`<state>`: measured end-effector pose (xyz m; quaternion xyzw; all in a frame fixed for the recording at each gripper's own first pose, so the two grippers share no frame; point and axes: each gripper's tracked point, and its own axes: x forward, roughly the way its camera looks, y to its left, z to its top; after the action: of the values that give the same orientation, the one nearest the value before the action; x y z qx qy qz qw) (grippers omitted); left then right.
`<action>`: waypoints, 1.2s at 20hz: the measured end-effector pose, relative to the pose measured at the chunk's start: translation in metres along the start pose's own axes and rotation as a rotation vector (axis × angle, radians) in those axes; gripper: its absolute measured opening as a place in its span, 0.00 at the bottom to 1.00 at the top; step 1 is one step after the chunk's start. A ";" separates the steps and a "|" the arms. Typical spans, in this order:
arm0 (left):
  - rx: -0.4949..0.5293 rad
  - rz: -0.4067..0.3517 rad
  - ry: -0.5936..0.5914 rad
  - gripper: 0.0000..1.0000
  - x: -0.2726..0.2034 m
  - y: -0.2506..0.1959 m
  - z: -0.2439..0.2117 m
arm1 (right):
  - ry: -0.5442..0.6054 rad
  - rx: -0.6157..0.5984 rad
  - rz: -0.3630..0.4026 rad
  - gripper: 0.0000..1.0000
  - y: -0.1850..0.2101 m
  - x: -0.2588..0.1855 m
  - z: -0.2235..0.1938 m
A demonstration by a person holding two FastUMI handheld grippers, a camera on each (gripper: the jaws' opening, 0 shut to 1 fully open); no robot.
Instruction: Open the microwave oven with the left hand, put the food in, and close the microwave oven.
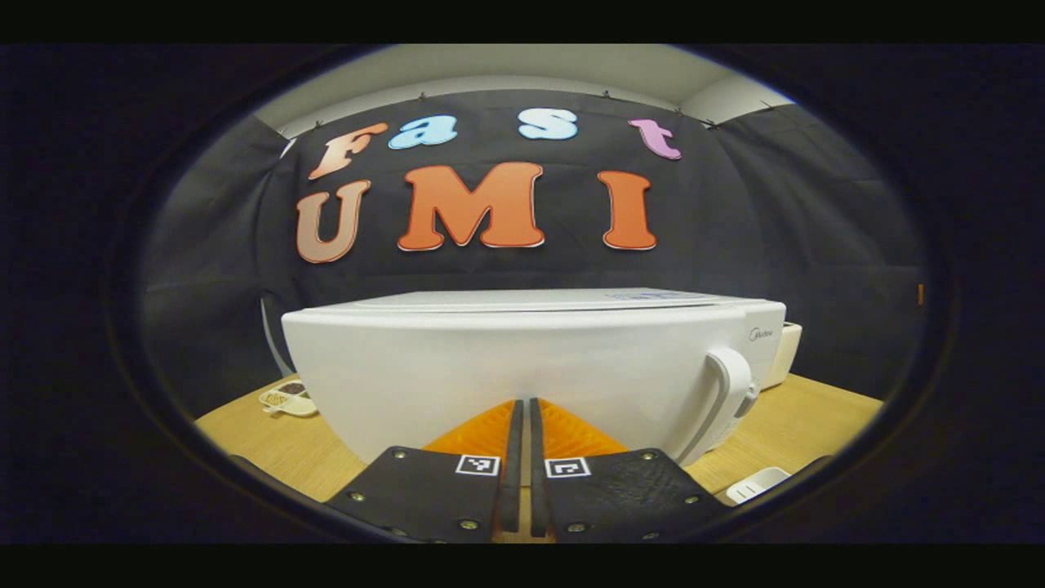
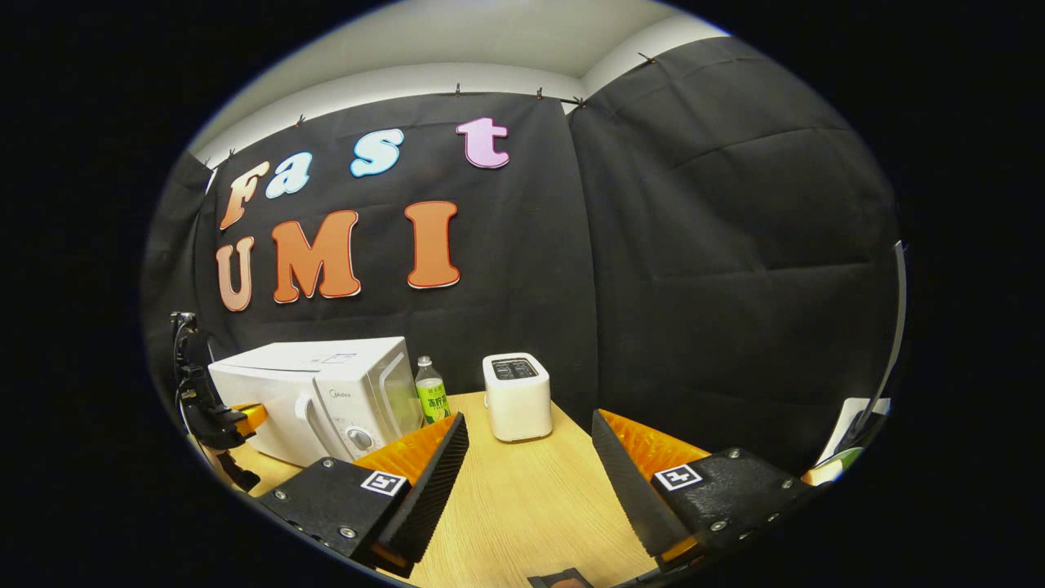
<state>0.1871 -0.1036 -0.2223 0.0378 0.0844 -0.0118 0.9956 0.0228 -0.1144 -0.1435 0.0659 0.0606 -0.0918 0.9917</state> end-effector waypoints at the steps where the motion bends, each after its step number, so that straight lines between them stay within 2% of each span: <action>1: 0.002 0.011 0.023 0.05 0.001 0.002 -0.005 | 0.003 0.000 0.005 0.95 0.003 0.001 -0.001; 2: -0.017 0.014 -0.002 0.06 0.002 -0.001 0.001 | 0.008 -0.002 0.009 0.95 0.005 0.001 -0.003; 7: -0.070 -0.064 0.078 0.05 -0.011 0.008 0.004 | 0.002 0.001 0.037 0.95 0.021 -0.001 0.003; 12: -0.104 -0.123 0.092 0.05 -0.059 0.050 0.065 | -0.024 0.005 0.100 0.95 0.051 -0.003 0.039; 14: -0.095 -0.145 0.079 0.10 -0.083 0.072 0.094 | -0.040 -0.006 0.128 0.95 0.066 -0.006 0.059; 15: -0.091 -0.146 0.066 0.19 -0.095 0.086 0.109 | -0.052 -0.012 0.145 0.94 0.075 -0.007 0.070; 17: -0.065 -0.116 0.019 0.29 -0.114 0.119 0.141 | -0.078 -0.020 0.180 0.94 0.092 -0.013 0.092; 18: -0.038 -0.081 0.000 0.28 -0.122 0.140 0.156 | -0.089 -0.022 0.196 0.94 0.099 -0.014 0.102; 19: -0.018 -0.047 -0.012 0.36 -0.129 0.159 0.167 | -0.090 -0.017 0.209 0.94 0.106 -0.015 0.109; 23: -0.024 0.022 -0.078 0.36 -0.161 0.209 0.207 | -0.100 -0.023 0.252 0.94 0.132 -0.022 0.139; 24: -0.042 0.039 -0.091 0.39 -0.168 0.220 0.215 | -0.108 -0.034 0.251 1.00 0.135 -0.023 0.146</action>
<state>0.0640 0.1022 0.0331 0.0179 0.0386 0.0076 0.9991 0.0422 0.0003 0.0192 0.0513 0.0002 0.0306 0.9982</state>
